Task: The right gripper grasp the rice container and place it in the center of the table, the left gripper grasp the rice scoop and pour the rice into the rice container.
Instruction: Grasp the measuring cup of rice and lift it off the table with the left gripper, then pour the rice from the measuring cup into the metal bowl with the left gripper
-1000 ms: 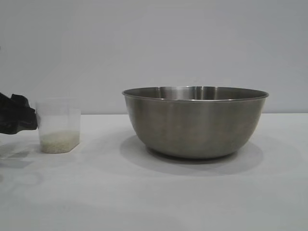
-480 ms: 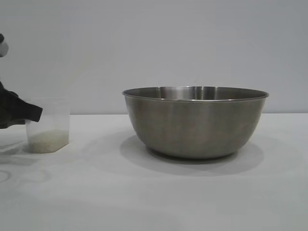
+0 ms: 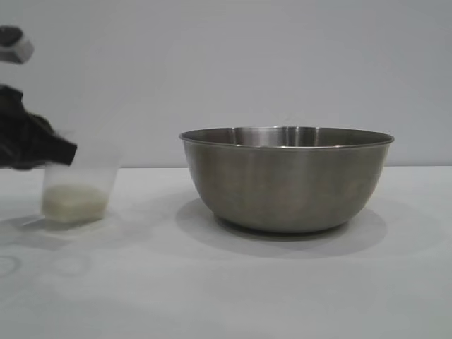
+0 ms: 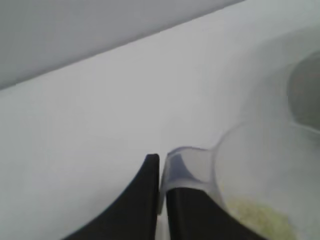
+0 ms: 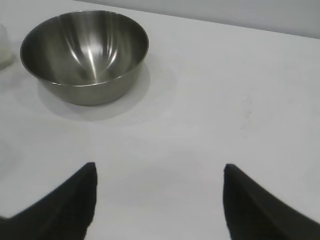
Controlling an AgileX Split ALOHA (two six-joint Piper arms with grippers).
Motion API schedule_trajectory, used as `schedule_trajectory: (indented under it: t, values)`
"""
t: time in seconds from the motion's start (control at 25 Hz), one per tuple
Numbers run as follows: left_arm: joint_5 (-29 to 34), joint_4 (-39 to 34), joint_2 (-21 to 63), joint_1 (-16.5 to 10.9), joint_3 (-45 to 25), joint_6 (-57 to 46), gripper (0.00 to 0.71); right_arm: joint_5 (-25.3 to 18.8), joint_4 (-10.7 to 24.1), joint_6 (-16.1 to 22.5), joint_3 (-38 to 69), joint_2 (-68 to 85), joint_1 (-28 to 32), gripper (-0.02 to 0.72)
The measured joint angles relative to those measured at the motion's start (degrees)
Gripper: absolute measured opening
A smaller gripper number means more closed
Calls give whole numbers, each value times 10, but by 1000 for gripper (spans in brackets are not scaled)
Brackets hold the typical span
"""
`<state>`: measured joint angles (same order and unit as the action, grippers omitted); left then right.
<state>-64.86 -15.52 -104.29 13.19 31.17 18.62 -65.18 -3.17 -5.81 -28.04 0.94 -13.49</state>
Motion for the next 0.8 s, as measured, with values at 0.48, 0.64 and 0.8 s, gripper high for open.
schedule_trajectory:
  t: [0.48, 0.64, 0.8]
  values:
    - [57, -36, 15, 87, 153, 219, 0, 0, 0, 0, 0, 0, 0, 494]
    - [105, -40, 12, 109, 202, 306, 0, 0, 0, 0, 0, 0, 0, 494]
    - [135, -71, -6, 133, 249, 394, 0, 0, 0, 0, 0, 0, 0, 494]
